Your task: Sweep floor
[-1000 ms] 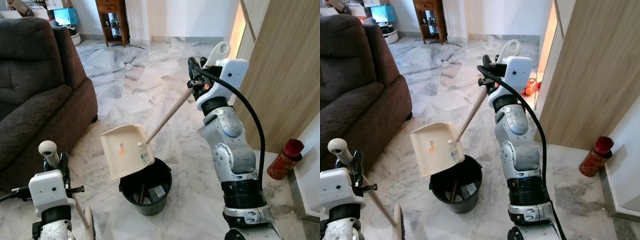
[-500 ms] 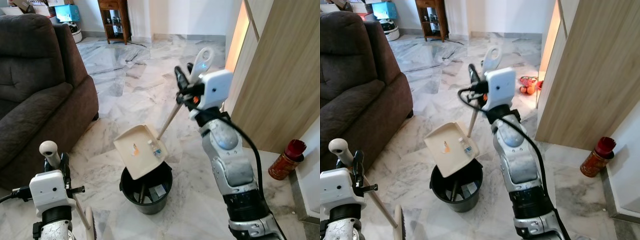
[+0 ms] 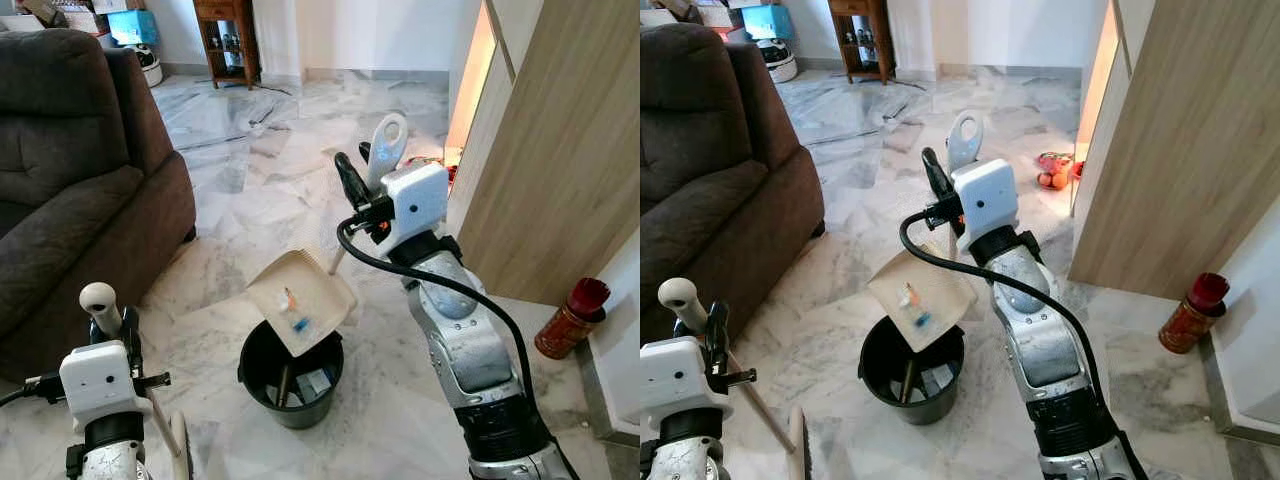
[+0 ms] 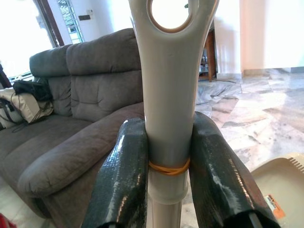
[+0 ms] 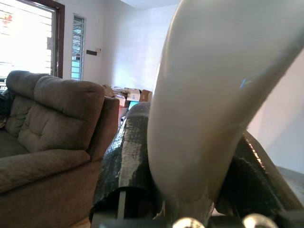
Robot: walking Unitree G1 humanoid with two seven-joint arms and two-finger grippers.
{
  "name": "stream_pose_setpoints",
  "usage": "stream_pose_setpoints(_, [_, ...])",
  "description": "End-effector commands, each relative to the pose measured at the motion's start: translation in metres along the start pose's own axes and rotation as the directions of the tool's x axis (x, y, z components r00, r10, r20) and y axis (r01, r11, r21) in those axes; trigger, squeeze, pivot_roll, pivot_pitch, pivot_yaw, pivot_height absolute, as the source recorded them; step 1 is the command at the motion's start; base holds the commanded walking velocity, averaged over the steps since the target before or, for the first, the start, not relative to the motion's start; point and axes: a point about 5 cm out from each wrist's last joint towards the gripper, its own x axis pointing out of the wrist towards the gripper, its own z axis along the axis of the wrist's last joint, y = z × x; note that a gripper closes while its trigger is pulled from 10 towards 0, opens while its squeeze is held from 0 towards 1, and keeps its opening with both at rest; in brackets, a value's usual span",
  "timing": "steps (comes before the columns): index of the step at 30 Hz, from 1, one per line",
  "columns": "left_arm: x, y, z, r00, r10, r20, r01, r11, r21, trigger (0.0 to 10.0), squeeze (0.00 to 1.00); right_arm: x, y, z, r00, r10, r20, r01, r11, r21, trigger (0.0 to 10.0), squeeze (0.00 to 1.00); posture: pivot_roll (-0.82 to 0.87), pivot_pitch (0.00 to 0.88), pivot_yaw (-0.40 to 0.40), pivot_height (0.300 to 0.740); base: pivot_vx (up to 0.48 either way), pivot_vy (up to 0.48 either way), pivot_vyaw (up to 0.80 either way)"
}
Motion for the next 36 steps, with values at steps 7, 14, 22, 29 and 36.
stream_pose_setpoints(7, [0.002, 0.003, 0.006, 0.999, 0.007, 0.044, -0.008, 1.000, 0.013, 10.0, 0.00, 0.006, 0.004, 0.033, 0.985, 0.028, 0.170, -0.019, 0.998, -0.058, 10.0, 0.00, -0.01, 0.058, 0.084, 0.740, 0.000, 0.000, 0.00])
stream_pose_setpoints(14, [0.002, 0.003, 0.007, 0.999, 0.009, 0.048, -0.010, 1.000, 0.012, 10.0, 0.00, 0.013, -0.004, 0.035, 0.982, -0.039, 0.185, 0.070, 0.984, -0.165, 10.0, 0.00, -0.01, 0.057, 0.084, 0.740, 0.000, 0.000, 0.00])
stream_pose_setpoints(22, [0.002, 0.004, 0.008, 0.999, 0.015, 0.051, -0.016, 1.000, 0.011, 10.0, 0.00, 0.019, -0.035, 0.013, 0.976, -0.200, 0.080, 0.215, 0.929, -0.301, 10.0, 0.00, -0.02, 0.064, 0.083, 0.740, 0.000, 0.000, 0.00])
stream_pose_setpoints(29, [0.002, 0.004, 0.007, 0.999, 0.012, 0.047, -0.013, 1.000, 0.010, 10.0, 0.00, 0.005, -0.058, -0.016, 0.963, -0.270, -0.018, 0.251, 0.914, -0.319, 10.0, 0.00, -0.02, 0.067, 0.083, 0.740, 0.000, 0.000, 0.00])
stream_pose_setpoints(36, [0.000, 0.008, 0.005, 0.999, 0.005, 0.039, -0.005, 1.000, 0.017, 10.0, 0.00, -0.017, -0.063, -0.040, 0.973, -0.220, -0.072, 0.178, 0.910, -0.375, 10.0, 0.00, -0.02, 0.066, 0.088, 0.740, 0.000, 0.000, 0.00])
